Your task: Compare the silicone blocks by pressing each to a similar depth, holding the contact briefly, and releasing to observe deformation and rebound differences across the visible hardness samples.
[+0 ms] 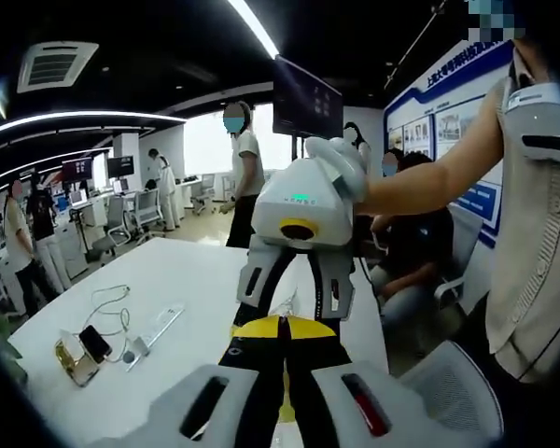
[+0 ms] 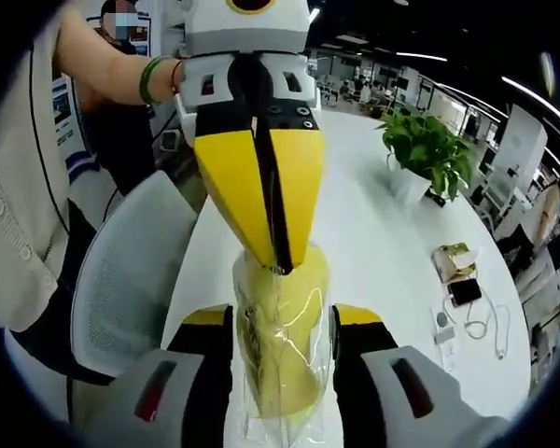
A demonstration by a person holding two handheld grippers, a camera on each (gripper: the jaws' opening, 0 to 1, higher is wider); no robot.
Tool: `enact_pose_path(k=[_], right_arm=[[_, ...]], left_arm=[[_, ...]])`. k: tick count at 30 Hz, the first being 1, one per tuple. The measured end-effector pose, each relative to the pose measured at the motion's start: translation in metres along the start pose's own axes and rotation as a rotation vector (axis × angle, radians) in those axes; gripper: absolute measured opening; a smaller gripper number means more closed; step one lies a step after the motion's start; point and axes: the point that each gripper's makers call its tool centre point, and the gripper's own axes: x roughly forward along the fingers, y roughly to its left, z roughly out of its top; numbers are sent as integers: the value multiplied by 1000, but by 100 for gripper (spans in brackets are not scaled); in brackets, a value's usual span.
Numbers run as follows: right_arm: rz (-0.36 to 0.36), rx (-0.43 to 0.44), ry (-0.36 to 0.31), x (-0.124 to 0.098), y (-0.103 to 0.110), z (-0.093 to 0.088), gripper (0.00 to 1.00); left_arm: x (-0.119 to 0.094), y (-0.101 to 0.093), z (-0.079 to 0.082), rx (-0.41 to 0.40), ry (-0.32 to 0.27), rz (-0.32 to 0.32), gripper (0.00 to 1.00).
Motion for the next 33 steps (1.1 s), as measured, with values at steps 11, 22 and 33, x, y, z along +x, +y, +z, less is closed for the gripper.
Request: enact_pose_path(k=[11,22,33], right_arm=[[-55,93,-80,-6,-5,-6,51],[-213,232,-224,-15,-18,-17,60],[-337,427,-359,-38,5,-41,62]], left_arm=[[-3,6,-5,-38,-7,22,0],[-9,13,-23,-145,-36,55,0],[-7,14,-67,-267,-25,89,0]])
